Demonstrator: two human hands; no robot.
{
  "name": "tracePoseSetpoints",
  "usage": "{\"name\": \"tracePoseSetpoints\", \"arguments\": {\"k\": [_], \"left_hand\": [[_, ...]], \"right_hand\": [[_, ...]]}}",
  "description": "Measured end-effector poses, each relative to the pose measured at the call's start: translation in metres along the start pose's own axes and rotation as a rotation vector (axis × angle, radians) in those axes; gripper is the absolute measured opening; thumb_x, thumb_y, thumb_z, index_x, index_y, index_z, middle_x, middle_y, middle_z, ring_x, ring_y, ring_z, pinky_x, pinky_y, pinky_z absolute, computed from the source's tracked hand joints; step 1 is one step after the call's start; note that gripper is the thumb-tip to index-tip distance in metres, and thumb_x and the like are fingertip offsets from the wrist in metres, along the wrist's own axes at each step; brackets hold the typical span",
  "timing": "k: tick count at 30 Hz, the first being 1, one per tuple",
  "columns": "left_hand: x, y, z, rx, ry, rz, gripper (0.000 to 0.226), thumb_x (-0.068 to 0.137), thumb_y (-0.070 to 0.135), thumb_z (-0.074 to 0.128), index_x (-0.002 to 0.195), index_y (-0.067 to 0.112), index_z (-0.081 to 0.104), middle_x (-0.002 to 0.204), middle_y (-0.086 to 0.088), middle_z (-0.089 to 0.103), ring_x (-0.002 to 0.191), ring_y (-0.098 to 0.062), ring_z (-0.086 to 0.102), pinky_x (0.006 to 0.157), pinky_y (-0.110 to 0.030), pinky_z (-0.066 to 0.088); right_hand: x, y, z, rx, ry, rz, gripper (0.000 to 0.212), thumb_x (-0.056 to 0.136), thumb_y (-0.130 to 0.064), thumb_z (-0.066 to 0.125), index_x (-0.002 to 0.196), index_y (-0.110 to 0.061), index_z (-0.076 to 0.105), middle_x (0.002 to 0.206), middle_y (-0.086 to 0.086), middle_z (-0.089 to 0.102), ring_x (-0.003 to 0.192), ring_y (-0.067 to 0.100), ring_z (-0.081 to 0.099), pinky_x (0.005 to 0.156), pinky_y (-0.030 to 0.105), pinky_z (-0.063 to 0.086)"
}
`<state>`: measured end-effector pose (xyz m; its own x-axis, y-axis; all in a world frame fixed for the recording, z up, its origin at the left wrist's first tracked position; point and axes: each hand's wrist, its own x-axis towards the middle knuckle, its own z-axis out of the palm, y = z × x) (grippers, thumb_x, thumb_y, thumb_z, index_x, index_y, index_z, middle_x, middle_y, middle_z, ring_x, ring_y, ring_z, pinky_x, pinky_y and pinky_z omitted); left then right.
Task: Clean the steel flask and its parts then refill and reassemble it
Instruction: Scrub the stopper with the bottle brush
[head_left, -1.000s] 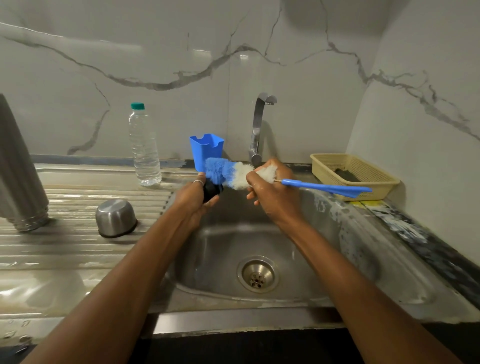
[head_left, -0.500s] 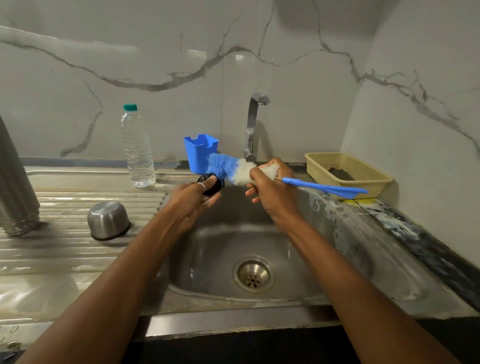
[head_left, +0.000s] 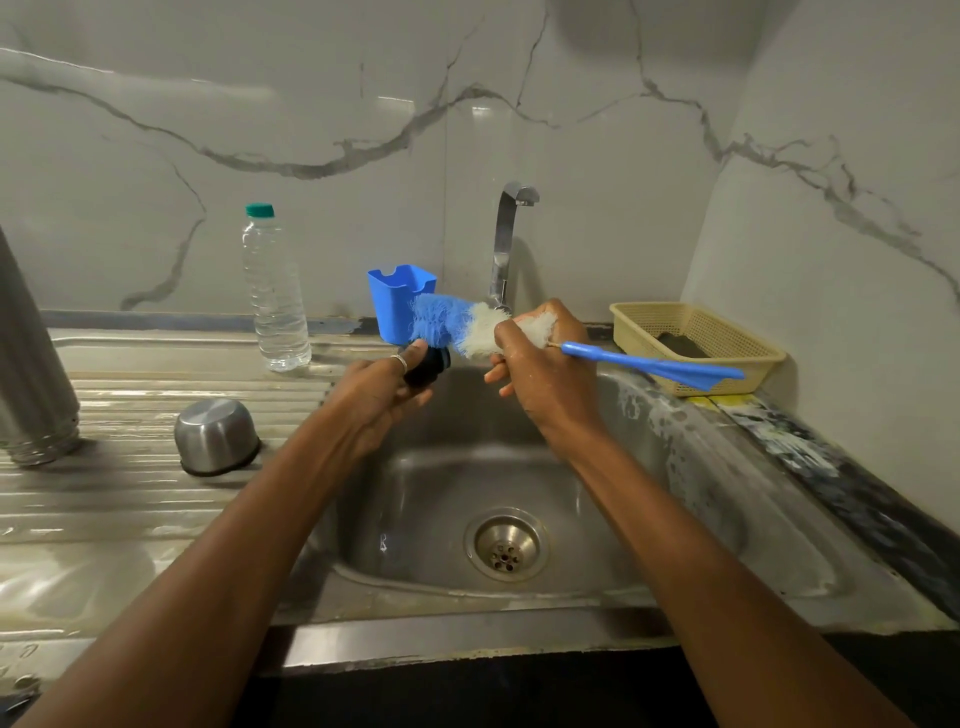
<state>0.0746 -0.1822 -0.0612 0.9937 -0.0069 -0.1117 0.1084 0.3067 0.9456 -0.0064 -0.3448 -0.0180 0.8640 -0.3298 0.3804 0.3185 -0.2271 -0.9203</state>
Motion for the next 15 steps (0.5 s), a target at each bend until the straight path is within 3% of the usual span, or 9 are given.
{"name": "tracePoseSetpoints", "arguments": {"k": [8, 12, 15], "left_hand": [[0.002, 0.0, -0.001, 0.037, 0.062, -0.013, 0.028, 0.094, 0.028, 0.071, 0.107, 0.005, 0.062, 0.112, -0.015, 0.071, 0.099, -0.023, 0.072, 0.068, -0.026, 0.062], [-0.006, -0.004, 0.01, 0.037, 0.011, -0.023, 0.029, 0.097, 0.024, 0.069, 0.114, 0.002, 0.061, 0.112, -0.016, 0.07, 0.096, -0.022, 0.072, 0.075, -0.028, 0.063], [-0.006, -0.001, 0.006, 0.049, 0.027, -0.024, 0.031, 0.095, 0.027, 0.07, 0.113, 0.003, 0.061, 0.114, -0.016, 0.07, 0.099, -0.023, 0.072, 0.074, -0.028, 0.063]], "right_hand": [[0.006, -0.001, -0.006, -0.004, 0.013, 0.026, 0.014, 0.088, -0.021, 0.063, 0.093, -0.009, 0.058, 0.071, 0.01, 0.071, 0.054, 0.016, 0.07, 0.047, 0.025, 0.05], [0.004, 0.009, 0.001, -0.067, -0.047, 0.056, 0.014, 0.091, -0.021, 0.062, 0.1, -0.01, 0.058, 0.078, 0.009, 0.074, 0.058, 0.013, 0.072, 0.048, 0.024, 0.052], [0.008, 0.004, -0.007, -0.038, -0.004, 0.058, 0.013, 0.089, -0.02, 0.063, 0.095, -0.008, 0.059, 0.073, 0.012, 0.073, 0.053, 0.014, 0.069, 0.045, 0.024, 0.048]]}}
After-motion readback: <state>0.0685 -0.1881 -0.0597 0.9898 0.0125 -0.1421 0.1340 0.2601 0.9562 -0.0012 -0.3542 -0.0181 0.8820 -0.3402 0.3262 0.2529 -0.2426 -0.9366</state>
